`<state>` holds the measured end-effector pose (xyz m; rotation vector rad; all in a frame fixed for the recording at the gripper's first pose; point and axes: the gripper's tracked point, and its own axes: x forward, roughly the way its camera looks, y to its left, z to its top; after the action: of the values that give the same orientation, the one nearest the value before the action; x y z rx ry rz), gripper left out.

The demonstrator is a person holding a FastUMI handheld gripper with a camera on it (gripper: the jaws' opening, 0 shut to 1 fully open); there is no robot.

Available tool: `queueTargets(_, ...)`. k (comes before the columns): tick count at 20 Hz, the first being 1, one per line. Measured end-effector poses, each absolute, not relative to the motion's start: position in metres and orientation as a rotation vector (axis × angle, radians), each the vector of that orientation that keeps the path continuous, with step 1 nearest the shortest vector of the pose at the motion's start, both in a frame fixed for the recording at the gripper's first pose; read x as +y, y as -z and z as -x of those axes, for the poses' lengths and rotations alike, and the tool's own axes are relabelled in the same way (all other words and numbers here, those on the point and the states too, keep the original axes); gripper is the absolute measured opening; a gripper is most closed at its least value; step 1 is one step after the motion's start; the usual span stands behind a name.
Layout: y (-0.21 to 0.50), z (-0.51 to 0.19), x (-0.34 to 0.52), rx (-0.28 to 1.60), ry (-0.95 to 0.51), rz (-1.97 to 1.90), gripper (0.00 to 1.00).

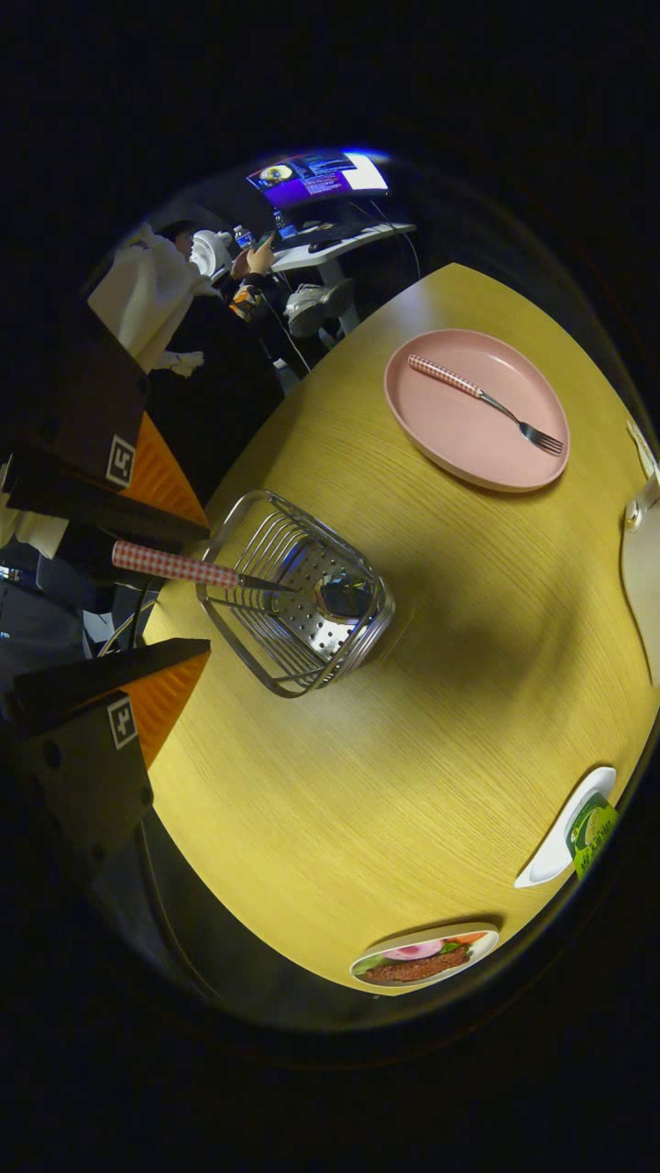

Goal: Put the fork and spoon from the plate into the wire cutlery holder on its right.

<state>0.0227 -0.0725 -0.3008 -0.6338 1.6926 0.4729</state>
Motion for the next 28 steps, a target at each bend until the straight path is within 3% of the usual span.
queueTargets(1, 0.297, -0.022, -0.071, 1.672, -0.475, 0.609, 0.7)
queueTargets(2, 0.294, -0.02, -0.069, 1.648, -0.477, 0.581, 0.78)
queueTargets(3, 0.292, -0.019, -0.067, 1.613, -0.478, 0.566, 0.94)
queueTargets(4, 0.288, -0.018, -0.066, 1.581, -0.485, 0.558, 0.98)
queueTargets(20, 0.183, -0.019, 0.01, 0.876, -0.37, 0.144, 1.0)
queueTargets(28, 0.222, 0.004, 0.117, 0.869, -0.46, 0.11, 1.0)
